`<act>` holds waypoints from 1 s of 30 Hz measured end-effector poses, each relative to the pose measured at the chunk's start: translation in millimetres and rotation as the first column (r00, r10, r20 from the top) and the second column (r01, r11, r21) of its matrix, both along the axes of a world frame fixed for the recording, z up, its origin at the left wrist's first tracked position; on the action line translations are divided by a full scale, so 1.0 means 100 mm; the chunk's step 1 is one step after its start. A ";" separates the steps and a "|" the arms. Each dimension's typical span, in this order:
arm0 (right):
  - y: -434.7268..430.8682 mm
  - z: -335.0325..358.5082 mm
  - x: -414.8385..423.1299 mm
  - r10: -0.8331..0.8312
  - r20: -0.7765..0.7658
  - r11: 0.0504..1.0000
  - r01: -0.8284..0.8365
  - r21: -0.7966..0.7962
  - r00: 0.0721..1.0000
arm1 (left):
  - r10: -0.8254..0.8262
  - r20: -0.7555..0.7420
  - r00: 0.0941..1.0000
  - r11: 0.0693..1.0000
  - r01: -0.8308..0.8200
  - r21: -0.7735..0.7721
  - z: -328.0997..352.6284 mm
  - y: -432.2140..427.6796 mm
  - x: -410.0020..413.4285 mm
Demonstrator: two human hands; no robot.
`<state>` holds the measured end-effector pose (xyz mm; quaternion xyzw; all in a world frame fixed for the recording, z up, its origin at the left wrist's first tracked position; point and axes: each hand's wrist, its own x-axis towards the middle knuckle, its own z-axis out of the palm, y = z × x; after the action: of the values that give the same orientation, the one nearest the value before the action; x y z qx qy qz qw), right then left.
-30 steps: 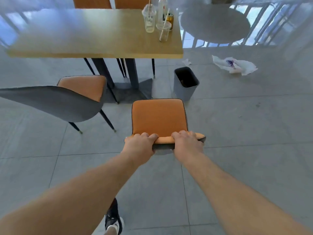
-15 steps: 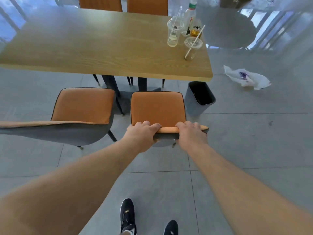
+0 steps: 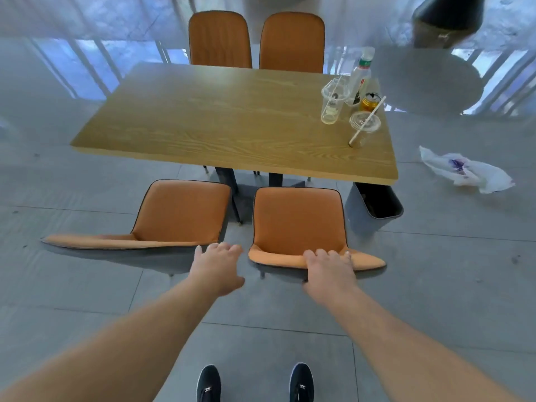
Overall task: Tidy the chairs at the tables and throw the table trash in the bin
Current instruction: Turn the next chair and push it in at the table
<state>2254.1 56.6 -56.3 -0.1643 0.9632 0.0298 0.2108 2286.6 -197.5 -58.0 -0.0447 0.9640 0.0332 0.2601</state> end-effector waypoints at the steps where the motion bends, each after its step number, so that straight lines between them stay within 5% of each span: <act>1: -0.11 0.02 0.00 0.027 0.010 0.999 -0.027 -0.024 1.000 | 0.032 -0.014 0.999 0.999 -0.032 -0.027 0.03 -0.22 0.03; 7: -0.83 -0.02 0.00 0.078 -0.007 0.997 -0.078 0.022 0.997 | 0.139 -0.006 0.990 0.980 -0.139 -0.142 0.07 -1.38 0.02; 11: -1.02 -0.13 0.01 0.042 -0.071 0.997 -0.037 0.071 0.997 | -0.068 -0.101 0.993 0.979 0.048 -0.197 -0.15 -1.80 0.10; 18: -1.04 -0.20 0.01 0.032 -0.075 0.994 -0.024 0.103 0.997 | -0.158 -0.184 0.970 0.987 0.153 -0.039 -0.24 -2.10 -0.03; 30: -1.06 -0.18 0.06 0.074 -0.099 0.995 -0.066 0.075 0.992 | -0.232 -0.232 0.945 0.969 0.204 -0.139 -0.29 -2.14 0.08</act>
<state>2259.8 -49.7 -74.3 -0.1886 0.9646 0.0798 0.1661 2294.6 -411.5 -87.2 0.0523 0.9881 -0.0449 0.1374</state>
